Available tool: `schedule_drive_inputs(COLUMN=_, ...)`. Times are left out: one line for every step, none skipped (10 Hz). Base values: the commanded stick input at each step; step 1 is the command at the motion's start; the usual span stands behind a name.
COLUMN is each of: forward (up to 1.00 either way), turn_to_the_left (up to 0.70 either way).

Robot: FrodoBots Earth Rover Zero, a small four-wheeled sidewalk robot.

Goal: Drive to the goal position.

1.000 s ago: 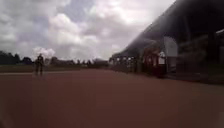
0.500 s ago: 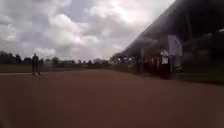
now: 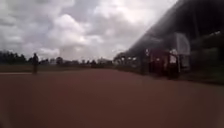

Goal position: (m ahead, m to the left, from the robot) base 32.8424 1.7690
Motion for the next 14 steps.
schedule_drive_inputs(forward=0.7, turn_to_the_left=0.0)
schedule_drive_inputs(forward=0.7, turn_to_the_left=0.0)
schedule_drive_inputs(forward=0.7, turn_to_the_left=0.0)
schedule_drive_inputs(forward=0.7, turn_to_the_left=0.0)
schedule_drive_inputs(forward=0.7, turn_to_the_left=0.0)
schedule_drive_inputs(forward=0.7, turn_to_the_left=0.0)
schedule_drive_inputs(forward=0.7, turn_to_the_left=0.0)
schedule_drive_inputs(forward=0.7, turn_to_the_left=0.0)
schedule_drive_inputs(forward=0.7, turn_to_the_left=0.0)
schedule_drive_inputs(forward=0.7, turn_to_the_left=0.0)
schedule_drive_inputs(forward=0.7, turn_to_the_left=0.0)
schedule_drive_inputs(forward=0.7, turn_to_the_left=0.0)
schedule_drive_inputs(forward=0.7, turn_to_the_left=0.0)
schedule_drive_inputs(forward=0.7, turn_to_the_left=0.0)
